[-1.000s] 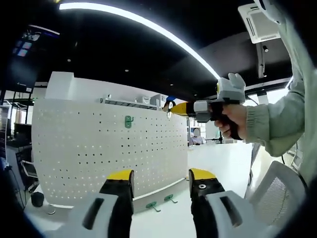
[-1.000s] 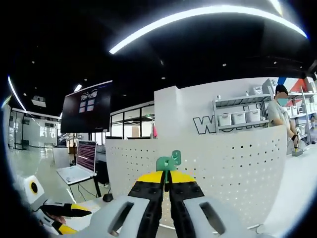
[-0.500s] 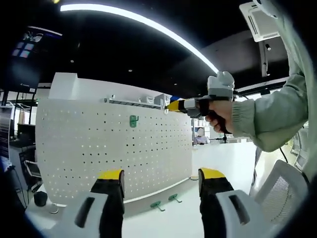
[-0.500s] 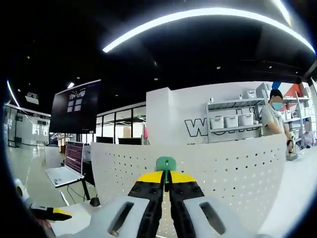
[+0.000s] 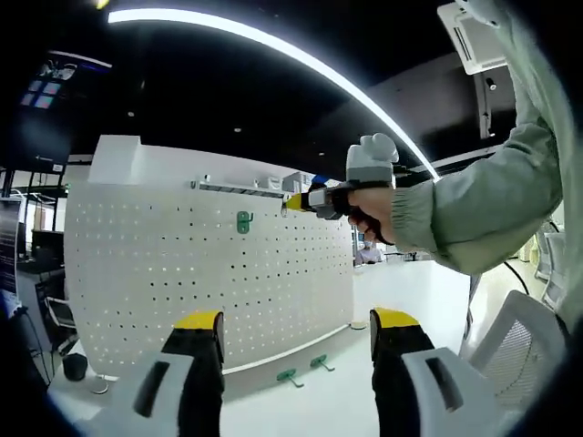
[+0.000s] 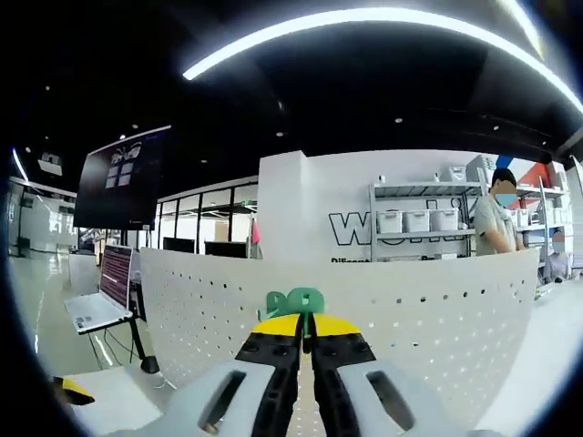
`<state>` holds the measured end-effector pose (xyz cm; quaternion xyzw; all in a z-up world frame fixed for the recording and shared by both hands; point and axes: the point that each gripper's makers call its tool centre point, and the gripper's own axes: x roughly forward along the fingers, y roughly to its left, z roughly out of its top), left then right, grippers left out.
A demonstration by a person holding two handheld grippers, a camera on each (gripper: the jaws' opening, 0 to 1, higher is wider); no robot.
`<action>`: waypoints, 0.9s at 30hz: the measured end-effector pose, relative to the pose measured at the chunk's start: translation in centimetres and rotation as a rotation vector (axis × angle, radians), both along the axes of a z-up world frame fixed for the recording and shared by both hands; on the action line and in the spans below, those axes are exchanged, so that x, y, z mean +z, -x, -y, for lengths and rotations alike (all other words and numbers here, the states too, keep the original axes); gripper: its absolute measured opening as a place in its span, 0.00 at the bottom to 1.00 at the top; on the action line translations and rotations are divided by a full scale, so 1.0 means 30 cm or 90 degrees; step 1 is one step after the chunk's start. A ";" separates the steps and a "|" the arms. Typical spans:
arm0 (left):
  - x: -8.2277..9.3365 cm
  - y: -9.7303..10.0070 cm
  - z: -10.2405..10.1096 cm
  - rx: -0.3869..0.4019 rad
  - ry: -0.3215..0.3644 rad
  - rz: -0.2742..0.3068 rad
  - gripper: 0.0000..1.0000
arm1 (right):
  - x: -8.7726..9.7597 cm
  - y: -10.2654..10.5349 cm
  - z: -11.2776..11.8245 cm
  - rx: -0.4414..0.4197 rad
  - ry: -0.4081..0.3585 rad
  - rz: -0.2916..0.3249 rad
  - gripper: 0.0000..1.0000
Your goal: Insert the hook assembly into the mounting plate slot until the hook locks in place.
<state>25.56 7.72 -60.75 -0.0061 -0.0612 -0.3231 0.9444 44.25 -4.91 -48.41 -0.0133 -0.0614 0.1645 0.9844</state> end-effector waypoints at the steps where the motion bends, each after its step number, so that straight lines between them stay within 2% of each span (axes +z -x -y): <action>1: -0.001 0.000 0.000 0.000 0.000 -0.001 0.67 | -0.005 -0.008 -0.002 0.000 0.002 -0.003 0.01; 7: -0.003 -0.003 -0.002 0.001 0.000 -0.003 0.67 | -0.038 -0.071 -0.014 -0.017 -0.001 -0.029 0.01; 13: 0.000 -0.007 -0.011 0.007 0.007 -0.004 0.67 | -0.044 -0.109 -0.005 -0.033 0.002 -0.034 0.01; 16: -0.001 -0.009 -0.014 0.008 0.010 -0.007 0.67 | -0.051 -0.123 -0.001 -0.031 -0.013 -0.041 0.01; 23: 0.005 -0.012 -0.021 0.011 0.020 -0.006 0.66 | -0.060 -0.151 -0.007 -0.038 0.011 -0.051 0.01; 27: 0.008 -0.013 -0.025 0.013 0.023 -0.005 0.66 | -0.062 -0.168 0.003 -0.046 0.004 -0.059 0.01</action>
